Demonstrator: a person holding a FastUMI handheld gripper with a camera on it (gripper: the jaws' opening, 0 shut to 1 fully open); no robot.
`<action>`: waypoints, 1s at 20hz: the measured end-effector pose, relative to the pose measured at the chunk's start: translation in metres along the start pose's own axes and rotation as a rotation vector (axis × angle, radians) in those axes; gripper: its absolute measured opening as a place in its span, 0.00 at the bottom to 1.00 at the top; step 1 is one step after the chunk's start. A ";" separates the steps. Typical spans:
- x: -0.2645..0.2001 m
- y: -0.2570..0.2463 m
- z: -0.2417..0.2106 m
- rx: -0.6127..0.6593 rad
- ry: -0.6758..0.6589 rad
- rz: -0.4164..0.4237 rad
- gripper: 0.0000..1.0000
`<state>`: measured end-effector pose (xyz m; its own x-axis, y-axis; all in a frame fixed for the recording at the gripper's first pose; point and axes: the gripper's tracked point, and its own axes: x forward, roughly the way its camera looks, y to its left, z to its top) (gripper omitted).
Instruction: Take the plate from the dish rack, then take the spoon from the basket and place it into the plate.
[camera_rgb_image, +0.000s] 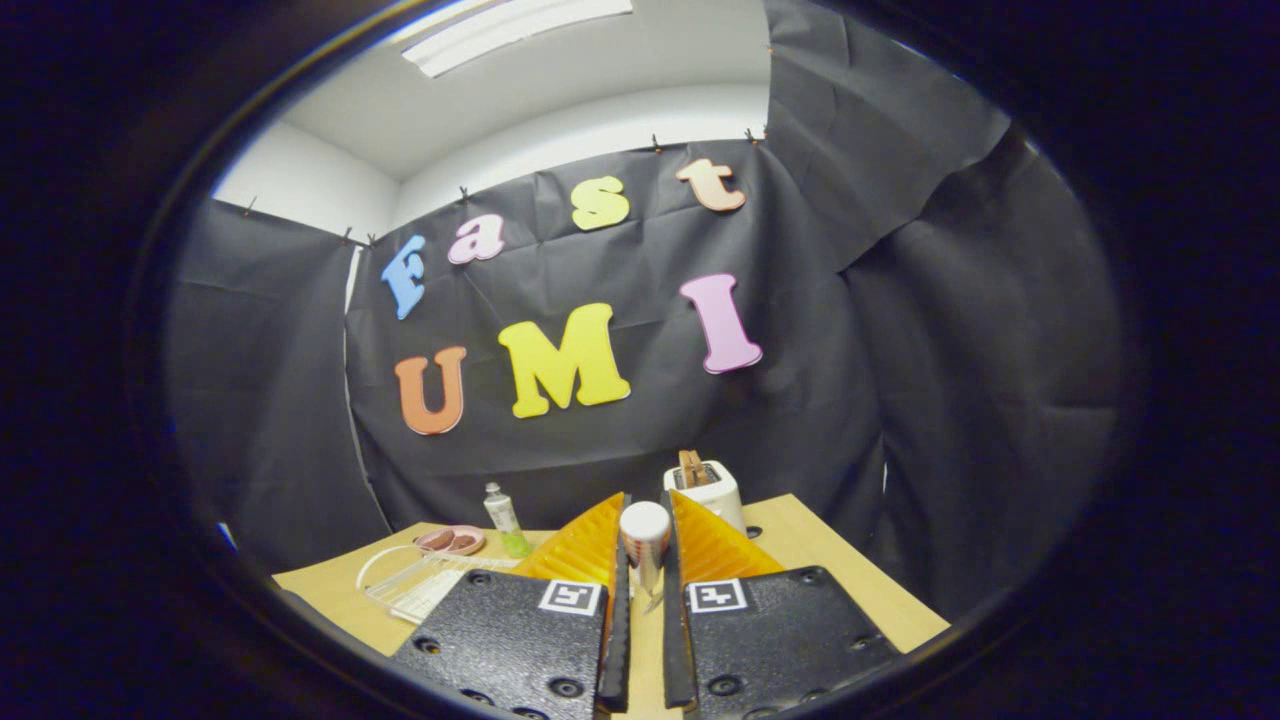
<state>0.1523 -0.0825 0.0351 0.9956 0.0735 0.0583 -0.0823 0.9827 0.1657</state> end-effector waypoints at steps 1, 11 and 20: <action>-0.008 0.009 -0.001 -0.014 0.005 0.003 0.18; -0.051 0.117 -0.043 -0.078 0.063 0.087 0.19; -0.041 0.173 -0.116 -0.114 0.190 0.115 0.19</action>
<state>0.1021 0.1042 -0.0533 0.9714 0.2064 -0.1173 -0.2011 0.9780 0.0555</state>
